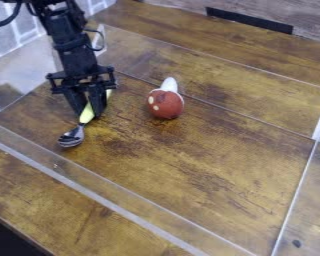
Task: Move the green spoon to the right
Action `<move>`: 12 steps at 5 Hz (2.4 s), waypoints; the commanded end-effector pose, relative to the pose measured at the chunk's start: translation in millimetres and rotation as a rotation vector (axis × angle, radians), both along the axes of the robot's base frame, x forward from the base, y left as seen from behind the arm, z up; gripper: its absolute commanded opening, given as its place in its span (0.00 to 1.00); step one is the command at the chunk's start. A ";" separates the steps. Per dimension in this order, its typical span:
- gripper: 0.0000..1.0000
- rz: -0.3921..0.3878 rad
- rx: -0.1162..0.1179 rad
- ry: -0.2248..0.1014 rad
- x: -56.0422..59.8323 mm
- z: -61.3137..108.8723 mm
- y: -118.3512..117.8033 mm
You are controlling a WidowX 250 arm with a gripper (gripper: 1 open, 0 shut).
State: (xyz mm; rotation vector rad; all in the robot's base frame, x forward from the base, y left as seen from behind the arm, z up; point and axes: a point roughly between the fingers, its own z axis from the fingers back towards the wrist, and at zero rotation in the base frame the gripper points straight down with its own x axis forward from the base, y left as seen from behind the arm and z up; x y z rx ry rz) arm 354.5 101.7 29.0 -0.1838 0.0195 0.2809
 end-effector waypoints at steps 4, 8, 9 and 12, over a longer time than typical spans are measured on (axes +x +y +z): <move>0.00 -0.174 0.076 -0.071 1.1 66.9 -68.6; 0.00 -0.276 0.080 -0.087 42.1 44.6 -100.5; 0.00 -0.338 0.077 -0.083 48.1 45.5 -91.9; 0.00 -0.155 0.066 -0.061 31.3 54.9 -96.8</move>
